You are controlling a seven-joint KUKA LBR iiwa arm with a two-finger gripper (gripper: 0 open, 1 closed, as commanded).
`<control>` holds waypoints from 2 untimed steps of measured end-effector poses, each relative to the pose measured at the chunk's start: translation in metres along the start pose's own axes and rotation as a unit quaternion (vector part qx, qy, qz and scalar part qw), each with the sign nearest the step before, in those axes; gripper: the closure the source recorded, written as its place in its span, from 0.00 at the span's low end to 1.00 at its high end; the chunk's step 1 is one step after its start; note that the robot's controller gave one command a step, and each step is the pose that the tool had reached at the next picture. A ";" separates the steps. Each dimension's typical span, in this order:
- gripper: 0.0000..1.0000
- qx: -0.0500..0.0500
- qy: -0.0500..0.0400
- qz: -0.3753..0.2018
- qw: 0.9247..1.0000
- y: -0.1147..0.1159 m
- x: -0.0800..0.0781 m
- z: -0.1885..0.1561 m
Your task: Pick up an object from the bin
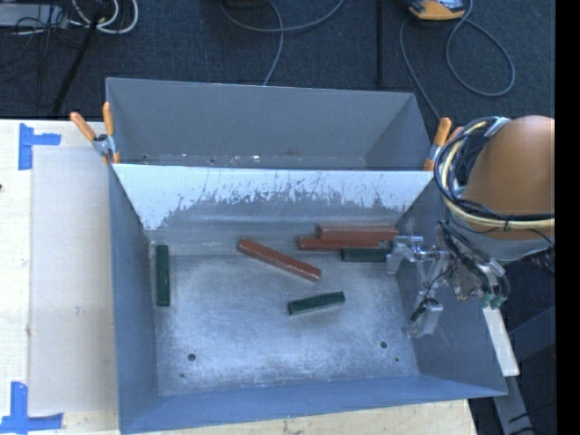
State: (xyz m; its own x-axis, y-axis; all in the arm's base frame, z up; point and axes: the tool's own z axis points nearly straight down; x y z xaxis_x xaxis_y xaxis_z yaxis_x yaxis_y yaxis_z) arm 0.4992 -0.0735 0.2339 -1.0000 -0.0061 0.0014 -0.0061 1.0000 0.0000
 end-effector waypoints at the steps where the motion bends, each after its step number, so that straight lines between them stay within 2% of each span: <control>1: 0.00 -0.001 0.001 -0.103 0.995 0.041 -0.050 0.168; 2: 1.00 0.000 -0.001 -0.104 0.995 0.041 -0.051 0.164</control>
Offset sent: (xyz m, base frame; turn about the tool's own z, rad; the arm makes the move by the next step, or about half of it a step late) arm 0.0508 0.0404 -0.1639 -0.2071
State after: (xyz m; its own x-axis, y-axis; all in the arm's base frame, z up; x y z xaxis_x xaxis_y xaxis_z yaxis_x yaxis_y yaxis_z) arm 0.5502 -0.0326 0.0697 -0.9773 -0.2119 0.0000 -0.2119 0.9773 0.0001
